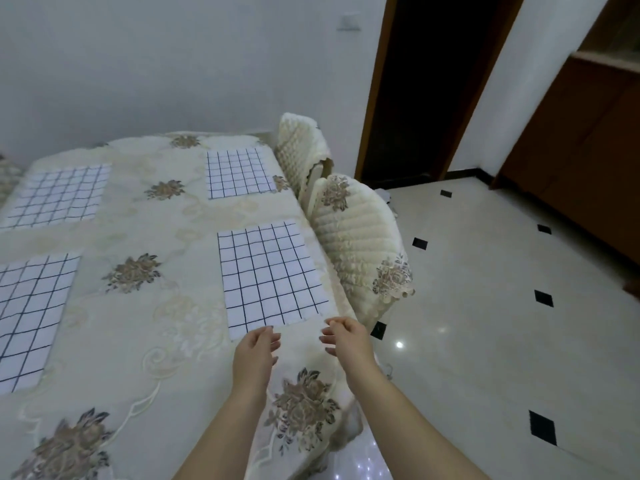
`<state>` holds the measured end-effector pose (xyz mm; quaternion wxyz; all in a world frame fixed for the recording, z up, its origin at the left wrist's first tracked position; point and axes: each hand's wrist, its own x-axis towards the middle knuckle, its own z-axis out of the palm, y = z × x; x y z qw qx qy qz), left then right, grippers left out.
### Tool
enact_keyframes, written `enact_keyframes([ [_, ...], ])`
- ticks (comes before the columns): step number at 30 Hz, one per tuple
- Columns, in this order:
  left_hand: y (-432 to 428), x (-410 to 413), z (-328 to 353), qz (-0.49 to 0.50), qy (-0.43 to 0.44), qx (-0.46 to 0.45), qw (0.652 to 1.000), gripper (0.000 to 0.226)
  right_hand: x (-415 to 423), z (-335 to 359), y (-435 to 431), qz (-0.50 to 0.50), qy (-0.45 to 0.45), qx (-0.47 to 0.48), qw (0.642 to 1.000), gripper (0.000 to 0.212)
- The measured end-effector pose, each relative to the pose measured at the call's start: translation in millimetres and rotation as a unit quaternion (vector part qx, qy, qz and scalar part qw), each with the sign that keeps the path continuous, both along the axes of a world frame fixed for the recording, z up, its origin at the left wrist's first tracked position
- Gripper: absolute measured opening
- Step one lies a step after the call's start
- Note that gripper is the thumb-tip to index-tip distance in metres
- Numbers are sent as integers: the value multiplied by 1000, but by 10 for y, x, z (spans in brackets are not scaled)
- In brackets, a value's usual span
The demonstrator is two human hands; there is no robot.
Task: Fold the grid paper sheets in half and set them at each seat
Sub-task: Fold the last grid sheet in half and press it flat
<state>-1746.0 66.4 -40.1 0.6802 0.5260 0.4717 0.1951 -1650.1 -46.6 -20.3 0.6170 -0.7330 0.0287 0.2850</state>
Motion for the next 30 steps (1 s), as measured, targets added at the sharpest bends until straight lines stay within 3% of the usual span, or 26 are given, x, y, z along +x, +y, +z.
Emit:
enact_keyframes([
  [6,368,460,116,10,-8,15,1000,18,544,160,360,24,-20,1,1000,20],
  [14,558,582,12,-37,93,165,981,25,692,14,576,134,-136,-92,977,17],
  [21,654,716,-148,-116,204,273,933,49,916,-147,695,282,-281,-219,891,45],
  [26,678,785,-273,-201,352,321,856,71,1076,-305,727,411,-308,-302,803,67],
  [30,683,777,-388,-242,410,308,824,77,1101,-494,763,461,-298,-341,764,74],
])
